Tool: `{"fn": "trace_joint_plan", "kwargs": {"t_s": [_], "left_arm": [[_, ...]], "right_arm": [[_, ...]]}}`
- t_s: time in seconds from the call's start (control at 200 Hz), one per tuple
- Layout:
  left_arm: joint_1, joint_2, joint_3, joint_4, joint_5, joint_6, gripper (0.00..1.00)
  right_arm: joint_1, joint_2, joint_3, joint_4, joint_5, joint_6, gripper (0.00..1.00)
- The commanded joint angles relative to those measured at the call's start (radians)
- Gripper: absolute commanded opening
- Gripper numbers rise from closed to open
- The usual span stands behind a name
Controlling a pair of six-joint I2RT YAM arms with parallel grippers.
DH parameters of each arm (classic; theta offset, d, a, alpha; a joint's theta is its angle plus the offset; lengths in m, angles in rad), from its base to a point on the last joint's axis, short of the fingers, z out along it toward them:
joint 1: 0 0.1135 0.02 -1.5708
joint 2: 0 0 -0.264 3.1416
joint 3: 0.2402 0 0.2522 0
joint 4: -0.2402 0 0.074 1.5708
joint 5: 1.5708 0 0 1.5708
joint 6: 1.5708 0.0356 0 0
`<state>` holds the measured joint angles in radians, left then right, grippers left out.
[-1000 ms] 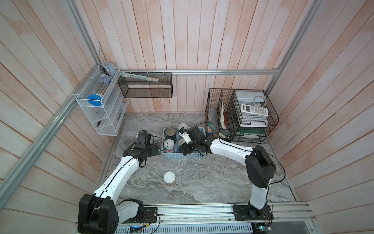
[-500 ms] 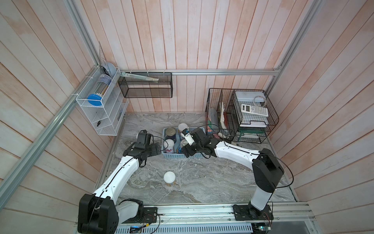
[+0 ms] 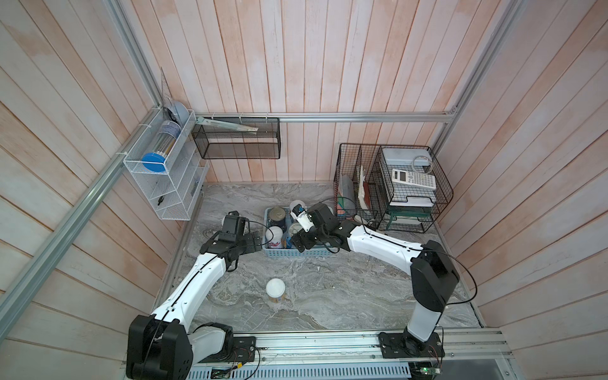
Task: Put the canned food in the basket
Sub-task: Place the canned food in the basket.
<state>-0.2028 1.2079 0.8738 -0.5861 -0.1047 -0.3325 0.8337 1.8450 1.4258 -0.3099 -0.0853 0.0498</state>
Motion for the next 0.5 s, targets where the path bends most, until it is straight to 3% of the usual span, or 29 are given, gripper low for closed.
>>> {"fn": "trace_joint_plan", "kwargs": {"t_s": [0.0,0.28,0.49], "left_arm": [[0.004,-0.016,-0.015,0.015,0.003,0.015,1.00],[0.004,-0.018,-0.015,0.015,0.004,0.016,1.00],[0.004,-0.017,-0.015,0.017,0.005,0.017,1.00]], "right_arm": [[0.032,0.045,0.124,-0.114,-0.068,-0.025,0.90],[0.033,0.242,0.415,-0.443,-0.056,-0.050,0.92],[0.033,0.240,0.408,-0.411,-0.047,-0.033,0.98]]}}
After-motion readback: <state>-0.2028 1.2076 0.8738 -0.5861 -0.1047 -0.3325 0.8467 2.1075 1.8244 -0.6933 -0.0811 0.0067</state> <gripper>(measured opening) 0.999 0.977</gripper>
